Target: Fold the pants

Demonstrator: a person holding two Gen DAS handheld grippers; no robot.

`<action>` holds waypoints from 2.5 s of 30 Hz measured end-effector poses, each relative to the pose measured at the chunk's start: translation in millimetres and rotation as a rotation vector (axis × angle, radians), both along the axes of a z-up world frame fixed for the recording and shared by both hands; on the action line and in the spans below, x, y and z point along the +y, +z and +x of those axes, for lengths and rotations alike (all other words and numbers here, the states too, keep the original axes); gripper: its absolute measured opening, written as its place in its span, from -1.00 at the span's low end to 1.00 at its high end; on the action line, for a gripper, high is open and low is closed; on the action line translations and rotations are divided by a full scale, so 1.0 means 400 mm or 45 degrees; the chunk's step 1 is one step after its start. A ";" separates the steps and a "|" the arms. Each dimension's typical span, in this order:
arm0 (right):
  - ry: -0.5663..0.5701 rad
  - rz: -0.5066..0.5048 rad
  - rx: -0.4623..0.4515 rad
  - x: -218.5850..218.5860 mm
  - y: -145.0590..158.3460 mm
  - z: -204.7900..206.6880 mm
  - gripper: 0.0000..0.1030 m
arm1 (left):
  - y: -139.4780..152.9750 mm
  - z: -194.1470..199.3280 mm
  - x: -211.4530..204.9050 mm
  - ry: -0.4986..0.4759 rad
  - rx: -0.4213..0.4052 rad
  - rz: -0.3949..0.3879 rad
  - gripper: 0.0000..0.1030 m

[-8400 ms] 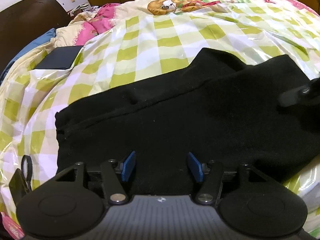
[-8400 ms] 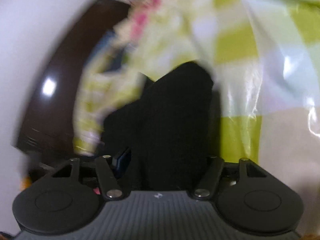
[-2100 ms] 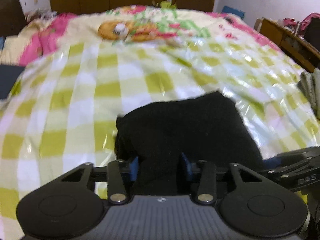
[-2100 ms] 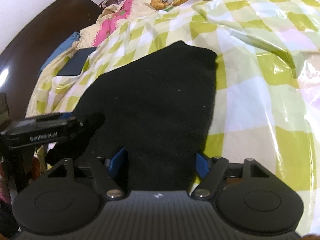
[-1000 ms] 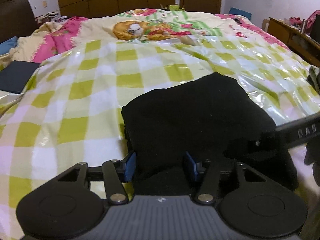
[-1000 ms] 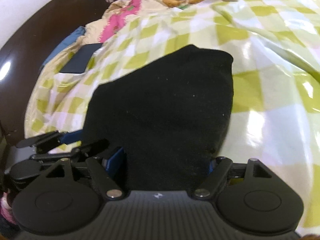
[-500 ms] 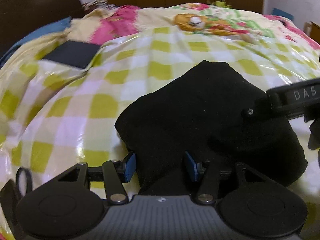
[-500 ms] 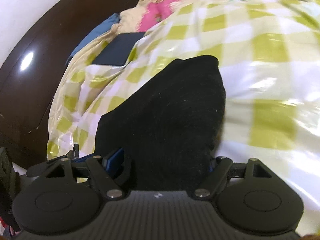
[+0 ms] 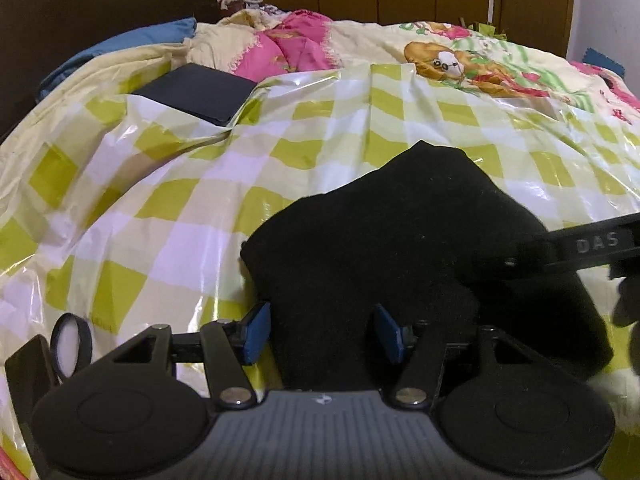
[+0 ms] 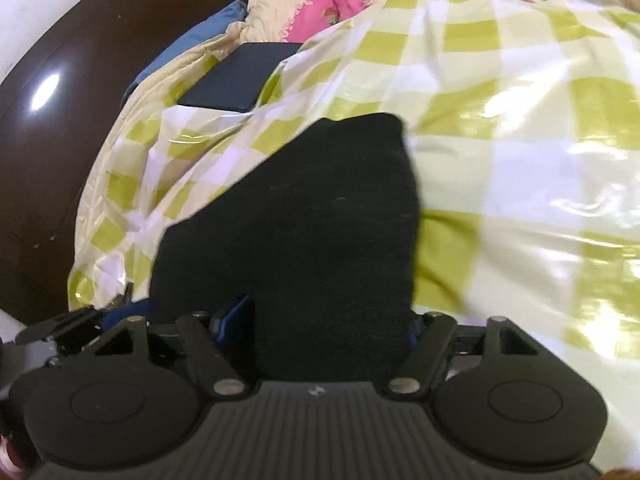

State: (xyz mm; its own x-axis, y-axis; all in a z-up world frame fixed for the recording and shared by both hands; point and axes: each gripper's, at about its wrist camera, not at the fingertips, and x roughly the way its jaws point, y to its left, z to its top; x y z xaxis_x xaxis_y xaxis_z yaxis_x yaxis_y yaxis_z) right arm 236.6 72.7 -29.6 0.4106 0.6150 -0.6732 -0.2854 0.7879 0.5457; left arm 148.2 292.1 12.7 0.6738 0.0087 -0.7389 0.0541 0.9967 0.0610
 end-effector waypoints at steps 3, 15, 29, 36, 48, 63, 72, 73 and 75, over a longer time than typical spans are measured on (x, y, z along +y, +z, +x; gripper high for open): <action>-0.014 -0.016 0.005 -0.038 0.015 -0.025 0.31 | -0.002 0.002 -0.007 0.028 0.007 -0.003 0.38; -0.071 -0.079 -0.148 -0.171 0.140 -0.231 0.36 | 0.078 -0.157 -0.125 0.163 -0.029 0.060 0.39; -0.100 0.009 -0.100 -0.255 0.144 -0.421 0.36 | 0.097 -0.311 -0.339 0.166 -0.032 0.069 0.72; -0.092 0.037 -0.096 -0.268 0.140 -0.487 0.38 | 0.108 -0.368 -0.383 0.238 -0.075 0.166 0.82; -0.122 0.009 -0.119 -0.298 0.146 -0.537 0.39 | 0.106 -0.404 -0.401 0.268 -0.053 0.102 0.83; -0.165 -0.013 -0.102 -0.329 0.130 -0.562 0.39 | 0.082 -0.419 -0.427 0.287 -0.031 0.063 0.83; -0.173 0.004 -0.103 -0.332 0.132 -0.567 0.39 | 0.085 -0.424 -0.433 0.324 -0.061 0.089 0.86; -0.172 0.003 -0.104 -0.333 0.132 -0.568 0.39 | 0.085 -0.426 -0.437 0.325 -0.068 0.110 0.86; -0.168 0.007 -0.102 -0.333 0.130 -0.569 0.39 | 0.087 -0.429 -0.438 0.324 -0.071 0.124 0.85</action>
